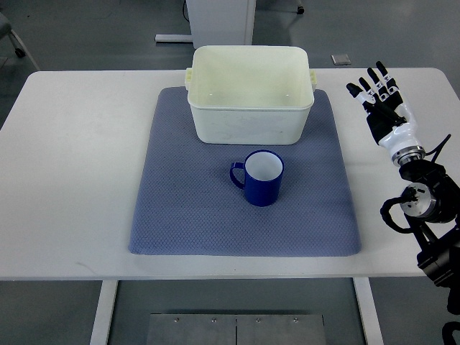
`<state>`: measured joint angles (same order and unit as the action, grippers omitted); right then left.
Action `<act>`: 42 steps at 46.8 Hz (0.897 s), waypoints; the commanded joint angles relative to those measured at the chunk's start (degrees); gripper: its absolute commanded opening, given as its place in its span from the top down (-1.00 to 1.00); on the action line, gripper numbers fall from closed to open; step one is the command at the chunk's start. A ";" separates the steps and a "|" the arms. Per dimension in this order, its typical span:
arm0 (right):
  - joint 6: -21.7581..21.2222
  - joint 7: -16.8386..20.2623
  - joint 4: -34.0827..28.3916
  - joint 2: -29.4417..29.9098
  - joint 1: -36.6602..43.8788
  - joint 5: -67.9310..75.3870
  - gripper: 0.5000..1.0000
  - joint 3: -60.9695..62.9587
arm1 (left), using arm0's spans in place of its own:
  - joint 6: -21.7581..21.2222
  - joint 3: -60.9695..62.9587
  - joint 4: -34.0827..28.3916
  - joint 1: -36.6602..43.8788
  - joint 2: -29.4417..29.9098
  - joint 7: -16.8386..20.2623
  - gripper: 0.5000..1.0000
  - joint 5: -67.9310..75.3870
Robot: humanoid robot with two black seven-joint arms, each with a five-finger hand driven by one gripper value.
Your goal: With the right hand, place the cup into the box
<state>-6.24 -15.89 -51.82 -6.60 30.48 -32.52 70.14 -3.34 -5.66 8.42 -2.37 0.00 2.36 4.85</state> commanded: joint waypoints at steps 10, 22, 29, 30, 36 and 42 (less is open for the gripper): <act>-0.52 -0.10 -0.03 -0.08 0.19 0.00 -1.00 -0.62 | 0.00 -0.05 0.01 0.00 0.00 -0.08 -1.00 -0.01; -1.75 -1.15 -0.21 -1.31 0.37 0.53 -1.00 -0.44 | 0.00 -0.05 0.01 0.00 0.00 0.01 -1.00 -0.01; -1.75 -4.84 -0.21 -1.66 0.81 0.97 -1.00 -0.53 | 0.00 -0.05 0.01 0.00 0.00 0.01 -1.00 -0.01; -1.75 -5.11 -0.21 -1.75 0.81 0.97 -1.00 -0.53 | 0.00 -0.05 0.01 0.00 0.00 -0.08 -1.00 -0.01; -1.75 -5.29 -0.56 -2.45 1.25 0.97 -1.00 -0.62 | 0.00 -0.05 0.01 0.00 0.00 -0.08 -1.00 -0.01; -2.28 -5.20 -0.82 -2.89 2.04 0.97 -1.00 -0.71 | 0.00 -0.05 0.01 0.00 0.00 0.01 -1.00 -0.01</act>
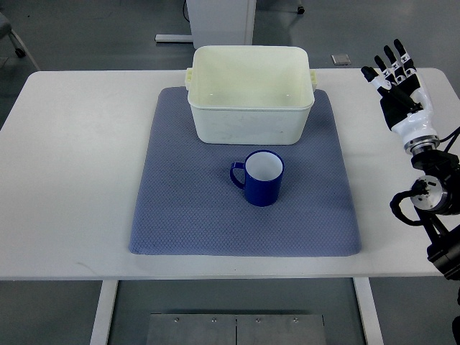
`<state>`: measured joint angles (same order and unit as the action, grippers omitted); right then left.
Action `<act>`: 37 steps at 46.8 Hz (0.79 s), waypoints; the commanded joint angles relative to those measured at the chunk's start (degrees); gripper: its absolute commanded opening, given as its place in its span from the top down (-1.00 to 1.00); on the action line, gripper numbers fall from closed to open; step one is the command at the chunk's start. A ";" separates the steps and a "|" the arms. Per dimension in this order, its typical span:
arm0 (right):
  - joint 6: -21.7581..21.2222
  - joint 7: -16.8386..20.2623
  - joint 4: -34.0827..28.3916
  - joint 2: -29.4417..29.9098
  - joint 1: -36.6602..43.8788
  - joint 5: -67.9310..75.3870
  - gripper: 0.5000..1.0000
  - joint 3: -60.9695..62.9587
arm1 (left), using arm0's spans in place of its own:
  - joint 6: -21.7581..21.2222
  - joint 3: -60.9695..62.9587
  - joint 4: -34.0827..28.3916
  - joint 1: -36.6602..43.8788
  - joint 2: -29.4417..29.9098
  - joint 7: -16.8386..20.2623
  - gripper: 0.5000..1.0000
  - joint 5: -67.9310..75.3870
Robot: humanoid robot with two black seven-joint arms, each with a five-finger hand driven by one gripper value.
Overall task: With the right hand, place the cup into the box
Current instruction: 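Move the open right hand over the dark blue mug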
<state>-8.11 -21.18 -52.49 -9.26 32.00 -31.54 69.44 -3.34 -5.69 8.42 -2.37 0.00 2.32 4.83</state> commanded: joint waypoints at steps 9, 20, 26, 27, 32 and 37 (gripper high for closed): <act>-3.23 0.97 -1.91 -1.81 1.57 -0.01 -1.00 -1.24 | 0.00 -0.02 0.02 0.00 0.00 0.06 -1.00 0.00; -4.11 1.76 -10.08 -5.85 2.01 -0.18 -1.00 -6.95 | 0.00 -0.02 0.02 0.00 0.00 0.06 -1.00 0.00; -4.37 1.67 -13.69 -7.87 2.63 -0.62 -1.00 -10.90 | 0.00 -0.02 0.02 0.00 0.00 0.06 -1.00 0.00; -4.54 1.67 -14.22 -8.14 2.80 -0.71 -1.00 -11.43 | 0.00 -0.02 0.02 0.00 0.00 -0.03 -1.00 0.00; -5.86 1.58 -15.45 -9.10 3.33 -1.68 -1.00 -13.72 | 0.00 -0.02 0.02 0.00 0.00 0.06 -1.00 0.00; -6.83 1.41 -16.42 -9.54 3.51 -4.14 -1.00 -15.30 | 0.00 -0.02 -0.07 0.00 0.00 0.06 -1.00 0.00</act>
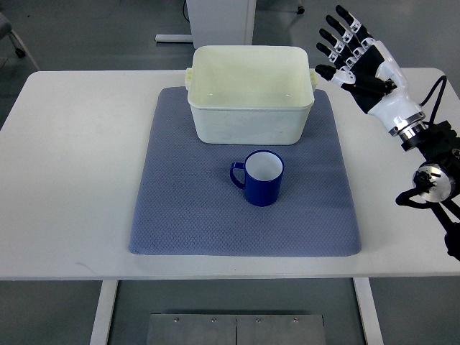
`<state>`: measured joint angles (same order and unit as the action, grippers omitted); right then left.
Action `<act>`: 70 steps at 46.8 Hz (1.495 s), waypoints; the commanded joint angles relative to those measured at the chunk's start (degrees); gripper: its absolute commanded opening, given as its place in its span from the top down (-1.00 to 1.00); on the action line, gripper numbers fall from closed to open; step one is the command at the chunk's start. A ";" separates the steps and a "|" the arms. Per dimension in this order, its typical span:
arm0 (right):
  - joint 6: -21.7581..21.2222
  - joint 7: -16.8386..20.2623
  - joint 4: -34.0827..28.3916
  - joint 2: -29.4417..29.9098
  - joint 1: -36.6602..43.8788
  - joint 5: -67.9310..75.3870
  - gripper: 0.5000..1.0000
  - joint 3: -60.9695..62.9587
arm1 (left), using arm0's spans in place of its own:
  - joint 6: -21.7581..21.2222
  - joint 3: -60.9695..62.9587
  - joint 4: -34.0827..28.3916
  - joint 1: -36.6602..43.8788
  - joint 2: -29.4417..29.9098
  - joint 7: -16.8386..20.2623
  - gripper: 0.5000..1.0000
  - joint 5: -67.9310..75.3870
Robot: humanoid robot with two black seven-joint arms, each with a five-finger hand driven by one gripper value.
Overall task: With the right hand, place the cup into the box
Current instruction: 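Move the open right hand over the dark blue mug, then lower the right hand and close its fingers around the mug body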
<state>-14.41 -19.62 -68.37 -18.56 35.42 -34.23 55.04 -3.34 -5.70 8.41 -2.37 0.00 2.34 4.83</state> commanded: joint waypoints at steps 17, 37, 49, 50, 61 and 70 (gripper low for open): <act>-1.50 -1.91 -1.07 -1.21 1.06 -7.78 -1.00 -6.96 | 0.00 -0.01 0.03 -0.01 0.00 -0.05 -1.00 0.00; -1.32 -3.23 -0.89 -1.57 1.06 -10.69 -1.00 -14.34 | 0.00 0.16 0.03 -0.01 0.00 0.04 -1.00 0.00; -0.88 -3.41 -0.10 -1.21 0.62 -11.13 -1.00 -15.66 | 0.00 0.16 0.03 -0.01 0.00 0.04 -1.00 0.00; -0.79 -3.41 0.16 -1.21 0.62 -11.21 -1.00 -15.66 | 0.00 -0.01 0.03 -0.01 0.00 0.04 -1.00 0.00; -0.44 -4.11 1.83 -1.04 0.53 -11.21 -0.99 -17.42 | 0.00 -0.01 0.03 -0.01 0.00 0.04 -1.00 0.00; 0.79 -4.90 3.24 -1.04 0.44 -11.21 -0.99 -19.61 | 0.00 0.16 0.03 -0.01 0.00 0.04 -1.00 0.09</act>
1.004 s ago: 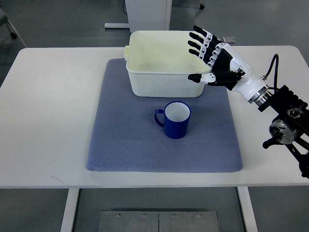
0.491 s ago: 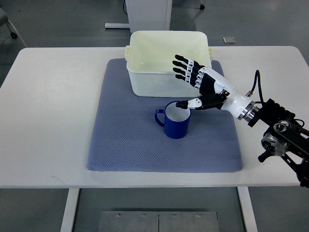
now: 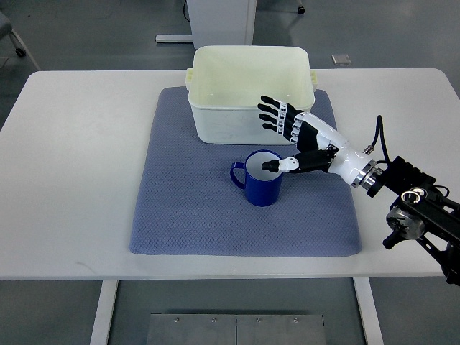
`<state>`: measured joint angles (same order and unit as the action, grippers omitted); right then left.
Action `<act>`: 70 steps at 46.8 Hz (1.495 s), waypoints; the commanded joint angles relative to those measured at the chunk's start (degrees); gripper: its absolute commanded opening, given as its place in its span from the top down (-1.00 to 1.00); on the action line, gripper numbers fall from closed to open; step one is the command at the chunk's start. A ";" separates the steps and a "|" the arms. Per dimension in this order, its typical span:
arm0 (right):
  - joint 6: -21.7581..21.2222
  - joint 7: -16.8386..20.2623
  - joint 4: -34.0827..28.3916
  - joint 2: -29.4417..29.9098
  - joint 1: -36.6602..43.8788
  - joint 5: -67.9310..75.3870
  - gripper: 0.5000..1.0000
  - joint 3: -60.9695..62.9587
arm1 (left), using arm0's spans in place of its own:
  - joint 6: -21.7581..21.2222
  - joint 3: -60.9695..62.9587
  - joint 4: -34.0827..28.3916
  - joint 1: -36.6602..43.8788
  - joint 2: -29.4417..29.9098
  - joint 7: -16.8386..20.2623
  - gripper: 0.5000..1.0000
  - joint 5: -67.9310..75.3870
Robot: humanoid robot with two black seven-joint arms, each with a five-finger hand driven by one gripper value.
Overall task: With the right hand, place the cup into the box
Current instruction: 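Lower the right hand and close its fingers around the mug body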
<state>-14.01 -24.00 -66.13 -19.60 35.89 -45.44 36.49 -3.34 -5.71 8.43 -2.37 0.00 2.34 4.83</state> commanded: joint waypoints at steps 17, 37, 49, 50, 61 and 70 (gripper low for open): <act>3.29 -3.34 4.52 1.40 0.32 0.00 -0.99 -5.55 | 0.00 0.00 0.00 0.00 0.00 0.03 -1.00 0.00; 4.61 -3.34 6.63 5.36 0.32 -1.05 -0.99 -6.95 | 0.00 0.00 0.00 0.00 0.00 -0.06 -1.00 0.00; 5.14 -3.43 9.09 7.73 0.32 -1.32 -0.99 -7.39 | 0.00 0.00 0.00 0.00 0.00 0.03 -1.00 0.00; 5.22 -3.43 9.35 7.82 0.32 -1.41 -0.99 -7.57 | 0.00 0.00 0.00 0.00 0.00 -0.06 -1.00 0.00; 7.42 -5.71 11.37 8.79 0.50 -1.32 -0.99 -10.47 | 0.00 0.00 0.00 0.00 0.00 0.03 -1.00 0.00; 7.86 -5.89 12.69 9.58 0.50 -1.23 -0.97 -10.65 | 0.00 0.00 0.00 0.00 0.00 0.03 -1.00 0.00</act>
<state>-6.20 -29.85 -54.01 -10.31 36.39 -46.76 25.84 -3.34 -5.67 8.43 -2.37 0.00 2.33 4.83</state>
